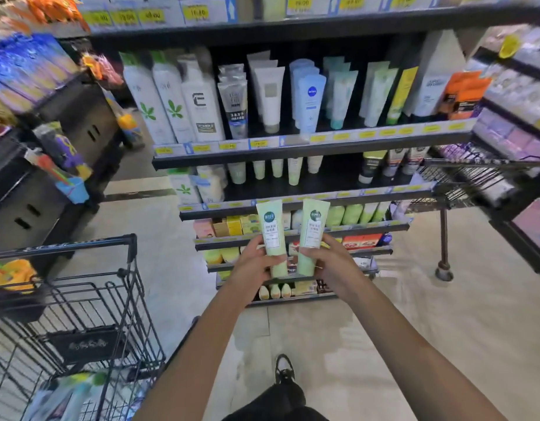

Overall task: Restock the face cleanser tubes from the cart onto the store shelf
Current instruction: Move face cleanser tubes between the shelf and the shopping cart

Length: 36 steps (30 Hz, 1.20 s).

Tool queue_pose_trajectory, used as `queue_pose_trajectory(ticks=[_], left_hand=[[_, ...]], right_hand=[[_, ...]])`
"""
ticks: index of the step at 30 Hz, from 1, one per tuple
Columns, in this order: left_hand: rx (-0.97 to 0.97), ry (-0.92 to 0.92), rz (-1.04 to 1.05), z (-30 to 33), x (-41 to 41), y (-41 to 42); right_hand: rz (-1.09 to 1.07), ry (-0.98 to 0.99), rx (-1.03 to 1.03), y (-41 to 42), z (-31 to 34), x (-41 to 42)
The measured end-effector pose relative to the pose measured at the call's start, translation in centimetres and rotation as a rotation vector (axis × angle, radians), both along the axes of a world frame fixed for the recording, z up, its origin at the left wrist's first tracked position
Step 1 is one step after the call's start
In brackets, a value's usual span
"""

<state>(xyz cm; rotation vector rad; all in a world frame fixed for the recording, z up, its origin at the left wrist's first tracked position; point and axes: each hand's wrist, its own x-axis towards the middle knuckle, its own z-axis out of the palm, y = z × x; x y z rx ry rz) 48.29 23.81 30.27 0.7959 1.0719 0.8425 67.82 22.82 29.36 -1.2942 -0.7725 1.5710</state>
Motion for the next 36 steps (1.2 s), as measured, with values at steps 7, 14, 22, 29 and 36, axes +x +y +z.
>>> queue_pose_trajectory(ticks=[7, 14, 22, 29, 36], left_hand=[[0.013, 0.088, 0.047, -0.4, 0.6, 5.4], [-0.01, 0.194, 0.131, -2.1, 0.0, 12.1], [0.089, 0.357, 0.162, -3.5, -0.1, 21.1], [0.21, 0.508, 0.225, -4.3, -0.1, 26.5], [0.317, 0.72, 0.222, -5.9, 0.6, 29.9]], right_hand=[[-0.015, -0.048, -0.056, 5.7, -0.8, 1.0], [0.018, -0.103, -0.095, 12.2, -1.4, 0.5], [0.037, -0.167, -0.115, 18.6, -2.1, 0.5], [-0.001, -0.151, -0.105, 20.4, -3.0, 0.9], [0.016, -0.147, -0.053, 21.3, -4.2, 1.7]])
